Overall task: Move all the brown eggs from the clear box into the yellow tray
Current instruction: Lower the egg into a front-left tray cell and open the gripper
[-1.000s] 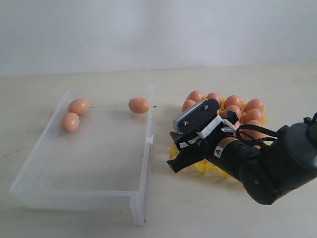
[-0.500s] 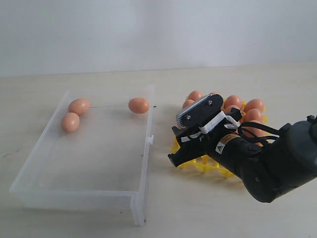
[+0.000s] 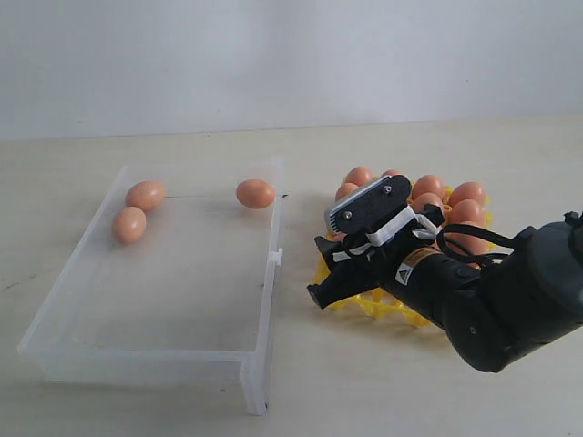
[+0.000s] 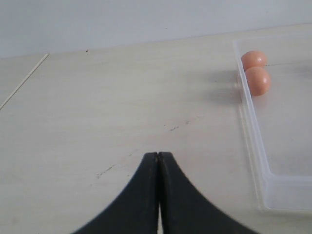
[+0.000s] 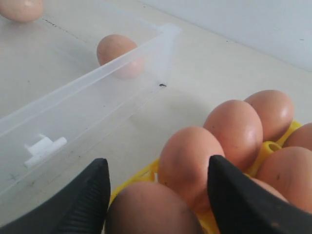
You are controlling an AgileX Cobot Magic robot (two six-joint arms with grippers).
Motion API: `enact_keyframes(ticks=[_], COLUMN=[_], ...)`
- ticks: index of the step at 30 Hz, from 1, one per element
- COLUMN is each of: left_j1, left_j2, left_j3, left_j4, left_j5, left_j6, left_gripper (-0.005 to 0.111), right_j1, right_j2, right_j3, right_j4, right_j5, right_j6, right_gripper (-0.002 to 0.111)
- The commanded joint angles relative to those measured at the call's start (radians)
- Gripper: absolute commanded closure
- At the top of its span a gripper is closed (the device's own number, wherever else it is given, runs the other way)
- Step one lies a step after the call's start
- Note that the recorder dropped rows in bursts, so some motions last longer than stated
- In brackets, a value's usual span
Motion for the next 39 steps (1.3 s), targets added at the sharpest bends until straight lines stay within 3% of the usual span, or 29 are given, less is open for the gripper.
enact_keyframes(ticks=[1,39], left_j1=[-0.006,-0.006], left_j2=[-0.006,-0.006], left_j3=[-0.004,-0.004], left_j4=[-0.002,-0.002], left_j5=[-0.006,-0.006], left_j6=[0.0,0.0], left_gripper=[0.107,0.107], right_j1=[-0.005,-0.003], right_j2=[-0.011,-0.042], right_j3=[-0.004,-0.004], right_j4=[-0.017,-0.003], right_j5=[-0.012,-0.017], right_j6=[0.018,0.001], right_gripper=[0.051,0.046])
